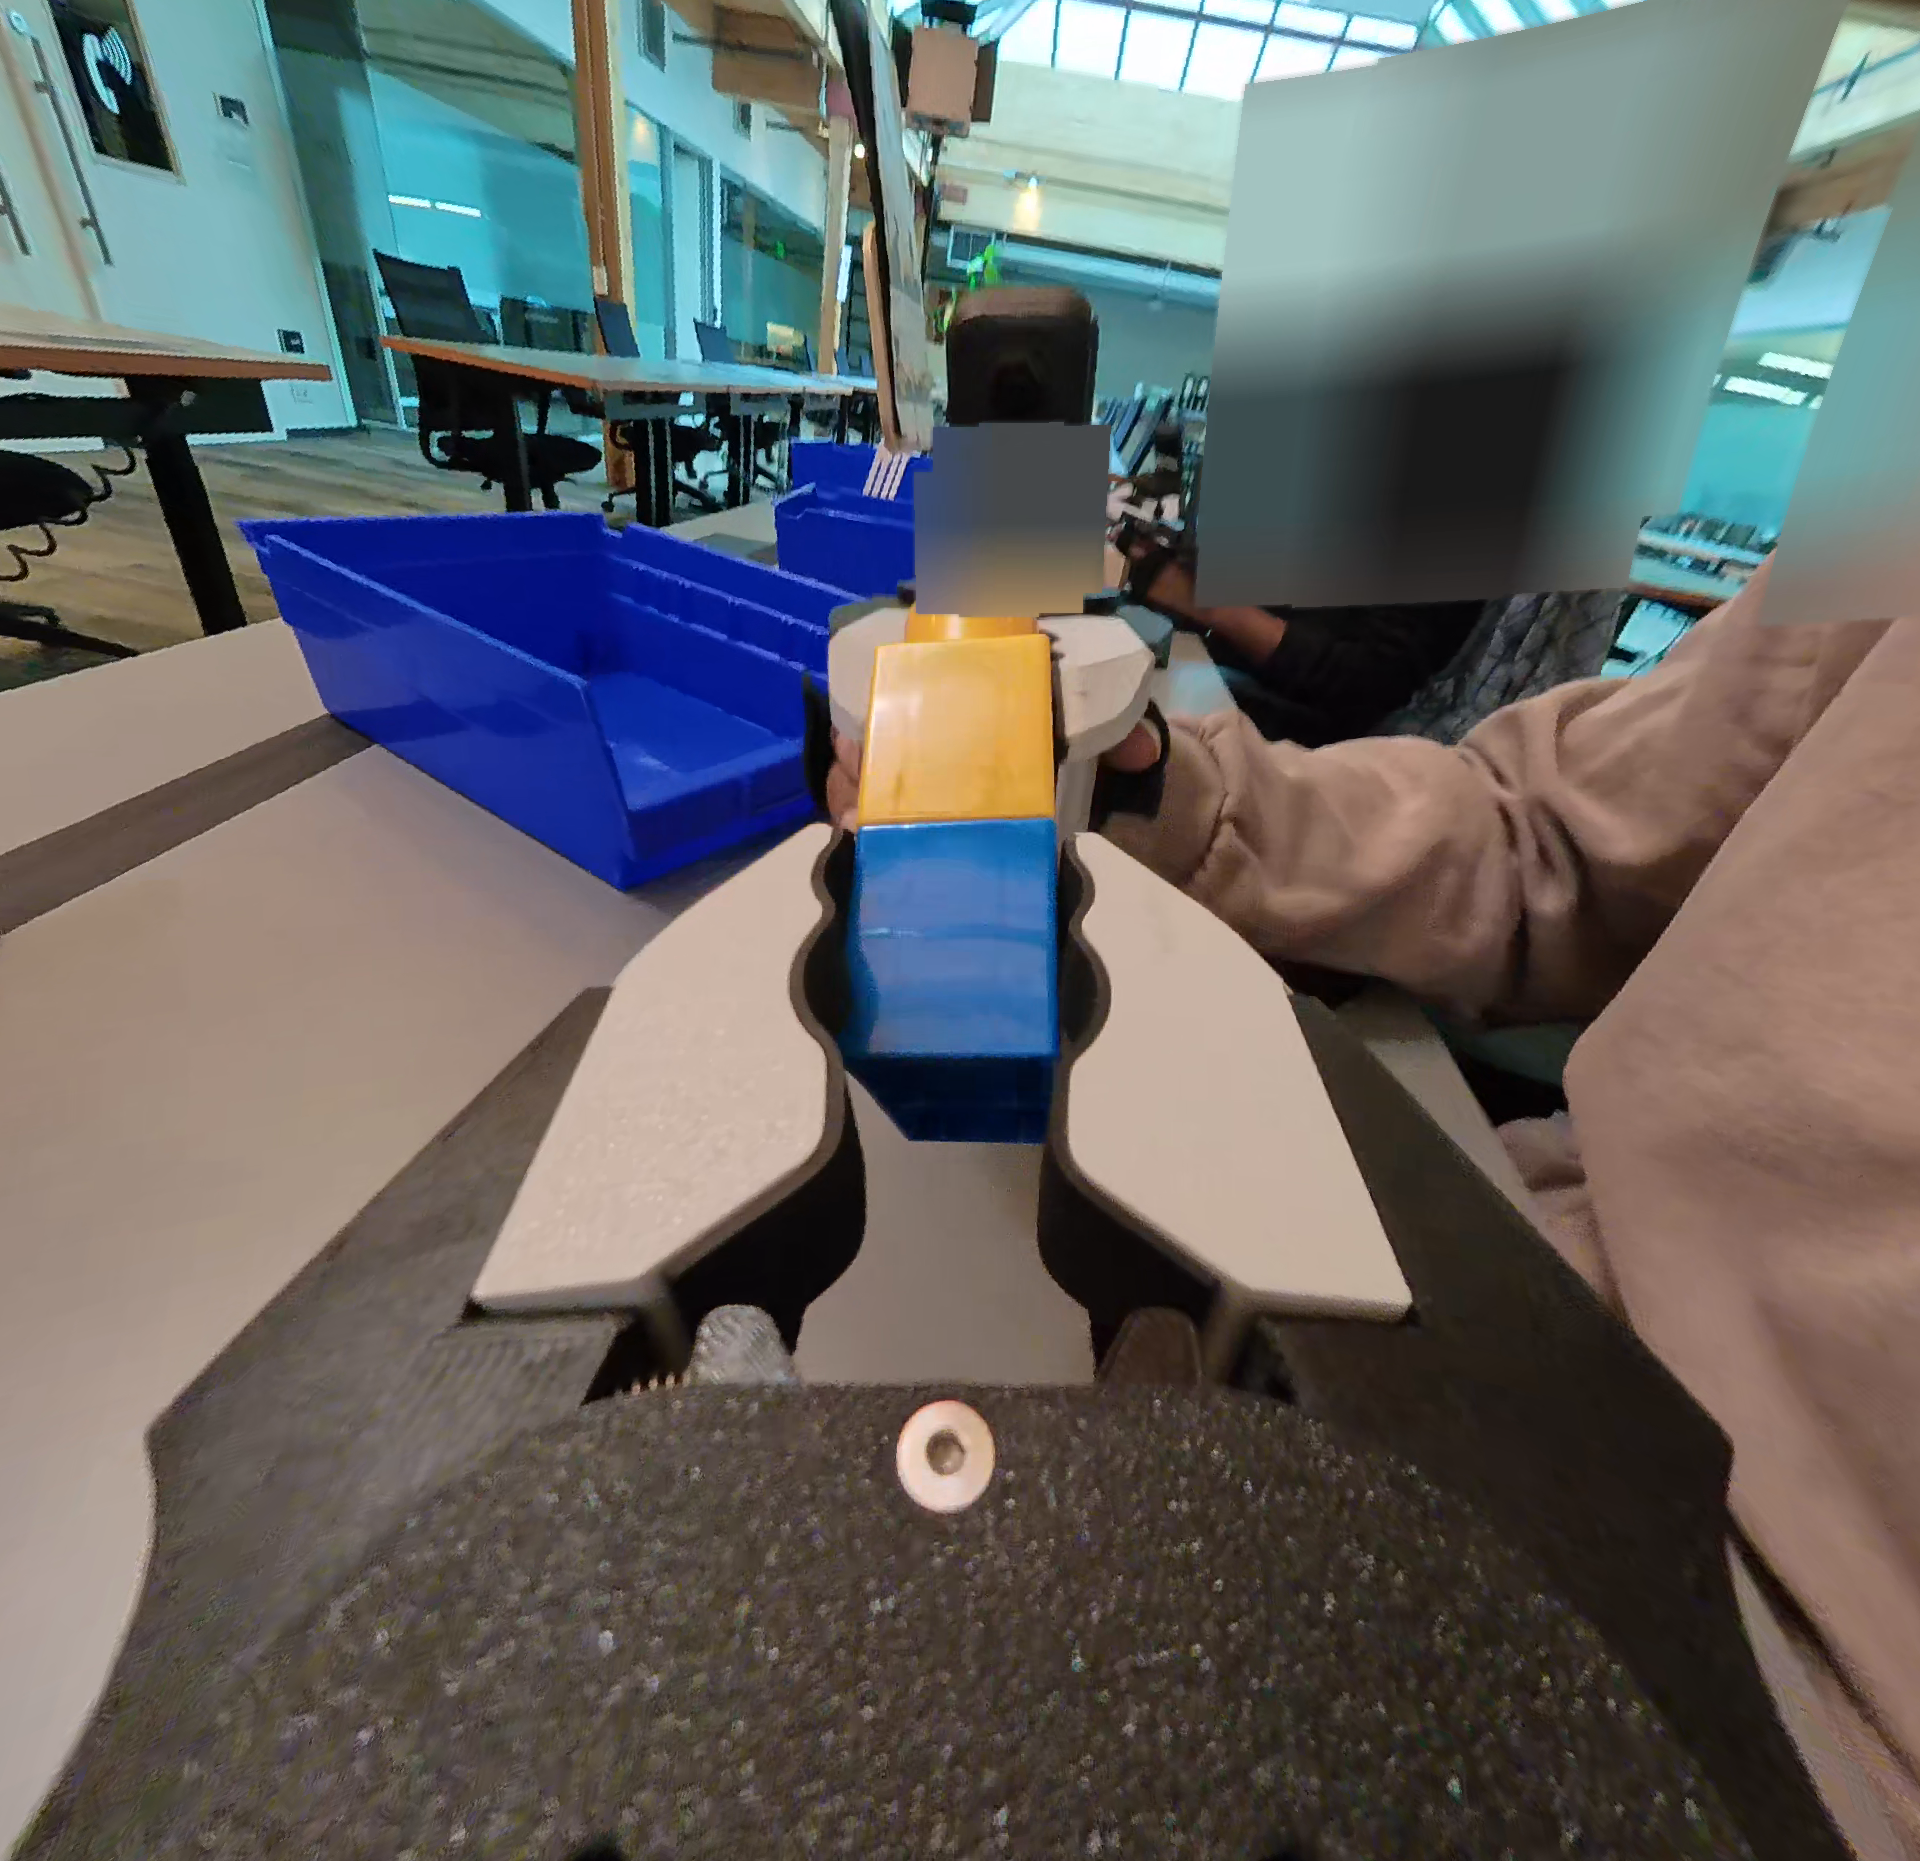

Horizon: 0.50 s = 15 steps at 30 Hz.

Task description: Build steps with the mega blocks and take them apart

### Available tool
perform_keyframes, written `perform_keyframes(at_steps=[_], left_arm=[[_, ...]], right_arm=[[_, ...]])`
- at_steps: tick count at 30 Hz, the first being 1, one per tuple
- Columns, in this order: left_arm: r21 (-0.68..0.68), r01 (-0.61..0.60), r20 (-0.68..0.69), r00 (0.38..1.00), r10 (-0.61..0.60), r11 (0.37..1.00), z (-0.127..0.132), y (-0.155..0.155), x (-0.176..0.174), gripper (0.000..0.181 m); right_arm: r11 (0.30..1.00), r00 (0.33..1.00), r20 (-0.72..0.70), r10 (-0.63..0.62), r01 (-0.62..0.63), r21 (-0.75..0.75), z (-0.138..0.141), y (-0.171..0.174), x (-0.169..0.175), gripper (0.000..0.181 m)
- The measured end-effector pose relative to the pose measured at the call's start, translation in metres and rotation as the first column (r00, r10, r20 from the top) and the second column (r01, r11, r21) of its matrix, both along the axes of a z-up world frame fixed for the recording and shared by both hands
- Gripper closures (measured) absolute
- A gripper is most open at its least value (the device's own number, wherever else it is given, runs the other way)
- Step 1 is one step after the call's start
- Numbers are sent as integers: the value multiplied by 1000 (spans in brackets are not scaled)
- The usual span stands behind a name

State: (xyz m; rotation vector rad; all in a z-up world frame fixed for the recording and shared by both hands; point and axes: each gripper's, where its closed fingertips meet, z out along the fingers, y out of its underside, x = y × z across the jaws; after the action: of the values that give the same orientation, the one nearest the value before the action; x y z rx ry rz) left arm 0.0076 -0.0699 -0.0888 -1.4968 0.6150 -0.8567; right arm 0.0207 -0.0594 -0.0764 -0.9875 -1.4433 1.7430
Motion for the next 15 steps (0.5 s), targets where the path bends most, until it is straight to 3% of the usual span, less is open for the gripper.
perform_keyframes(at_steps=[6, 15], left_arm=[[-28, 14, -91, 996, -17, 999, -13, 0, 0, 144], [-34, 44, -153, 987, -49, 998, -24, -4, 11, 144]], right_arm=[[995, 994, 113, -2, -10, 99, -20, 5, 5, 141], [990, 991, 132, 26, -43, 131, -25, -11, 1, 146]])
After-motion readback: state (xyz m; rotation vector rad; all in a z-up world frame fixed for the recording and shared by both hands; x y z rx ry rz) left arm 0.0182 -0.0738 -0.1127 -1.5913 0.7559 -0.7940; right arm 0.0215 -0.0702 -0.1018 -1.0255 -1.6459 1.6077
